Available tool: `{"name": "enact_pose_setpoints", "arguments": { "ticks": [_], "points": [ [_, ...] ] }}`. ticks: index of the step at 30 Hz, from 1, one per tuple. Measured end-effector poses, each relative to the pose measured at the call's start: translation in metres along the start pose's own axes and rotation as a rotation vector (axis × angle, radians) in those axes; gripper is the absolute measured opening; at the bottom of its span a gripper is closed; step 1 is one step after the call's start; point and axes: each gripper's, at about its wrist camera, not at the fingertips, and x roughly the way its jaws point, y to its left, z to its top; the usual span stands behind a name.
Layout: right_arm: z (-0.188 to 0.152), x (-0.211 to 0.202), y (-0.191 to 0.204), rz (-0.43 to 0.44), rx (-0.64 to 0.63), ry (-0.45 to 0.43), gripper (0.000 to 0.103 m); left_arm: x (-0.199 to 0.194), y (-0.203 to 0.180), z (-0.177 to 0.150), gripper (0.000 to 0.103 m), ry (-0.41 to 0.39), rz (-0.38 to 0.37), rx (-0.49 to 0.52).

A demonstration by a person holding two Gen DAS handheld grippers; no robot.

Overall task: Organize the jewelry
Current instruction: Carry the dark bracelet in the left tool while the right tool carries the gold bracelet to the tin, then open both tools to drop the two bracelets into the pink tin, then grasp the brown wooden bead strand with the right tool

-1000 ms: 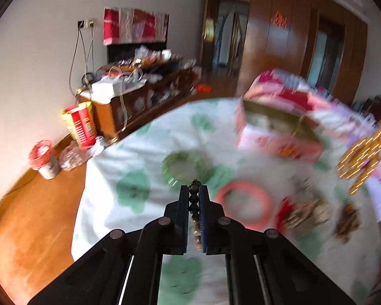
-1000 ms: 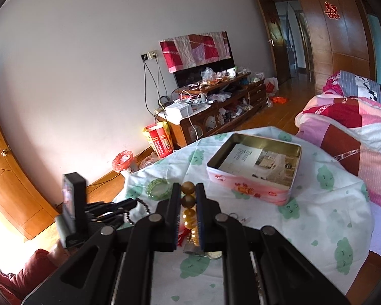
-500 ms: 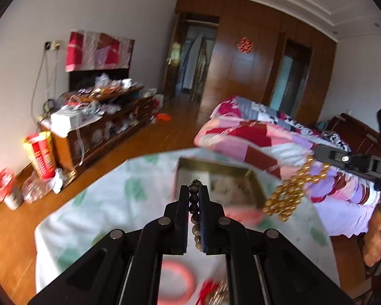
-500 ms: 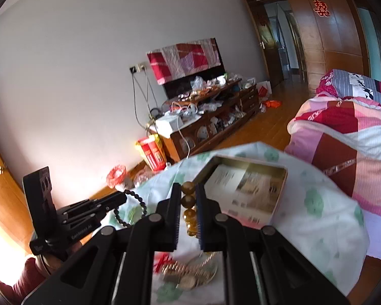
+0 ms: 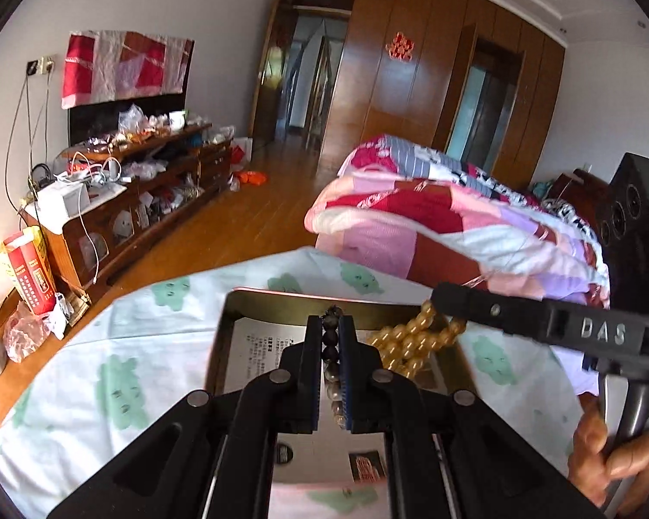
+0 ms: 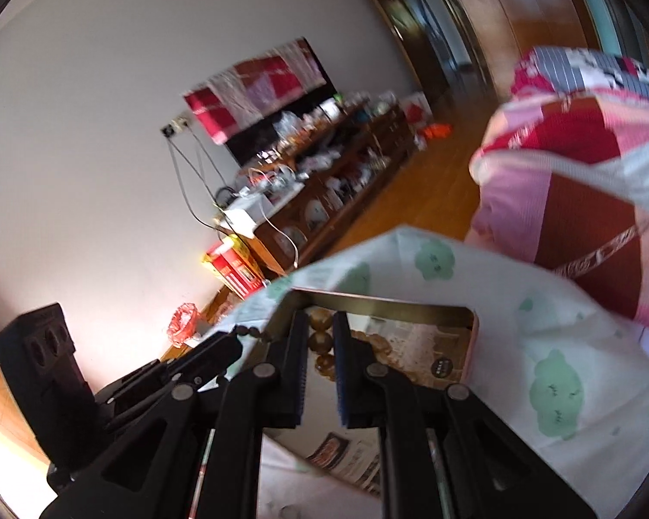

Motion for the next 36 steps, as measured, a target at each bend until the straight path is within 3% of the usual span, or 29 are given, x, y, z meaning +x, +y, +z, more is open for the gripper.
{"name": "enact_pose_setpoints", "arguments": {
  "ticks": [7, 8, 9, 10, 11, 12, 13, 17, 22, 30, 36],
  "points": [
    [0.001, 0.029, -0.018, -0.043, -0.02, 0.056, 0.018, 0.044, 0.003, 0.0, 0.008, 0.117, 0.044, -0.004],
    [0.001, 0.03, -0.019, -0.037, -0.02, 0.067, 0.026, 0.045, 0.005, 0.0, 0.01, 0.133, 0.039, -0.021],
    [0.003, 0.029, -0.021, -0.033, -0.016, 0.074, 0.032, 0.046, 0.006, 0.0, 0.019, 0.143, 0.04, -0.031],
    [0.003, 0.025, -0.023, -0.034, -0.01, 0.074, 0.051, 0.045, 0.007, 0.001, 0.034, 0.156, 0.043, -0.039],
    [0.004, 0.018, -0.024, -0.035, -0.014, 0.057, 0.071, 0.045, 0.008, 0.001, 0.043, 0.159, 0.047, -0.041],
    [0.006, 0.014, -0.023, -0.04, -0.023, 0.038, 0.078, 0.038, 0.007, 0.002, 0.054, 0.145, 0.067, -0.036],
    [0.006, 0.004, -0.021, -0.05, -0.039, 0.014, 0.081, 0.034, 0.006, 0.003, 0.059, 0.132, 0.084, -0.032],
    [0.001, -0.045, -0.008, -0.144, -0.108, -0.091, 0.081, 0.001, 0.003, 0.002, 0.06, 0.111, 0.135, -0.041],
    [-0.023, -0.096, -0.001, -0.25, -0.112, -0.148, 0.081, -0.056, -0.007, -0.024, 0.06, 0.082, 0.151, -0.053],
    [-0.103, -0.146, 0.006, -0.312, -0.103, -0.115, 0.081, -0.127, -0.03, -0.086, 0.06, 0.066, 0.16, -0.011],
    [-0.134, -0.159, 0.011, -0.31, -0.047, -0.111, 0.081, -0.171, -0.021, -0.11, 0.06, 0.023, 0.17, 0.018]
  ]
}}
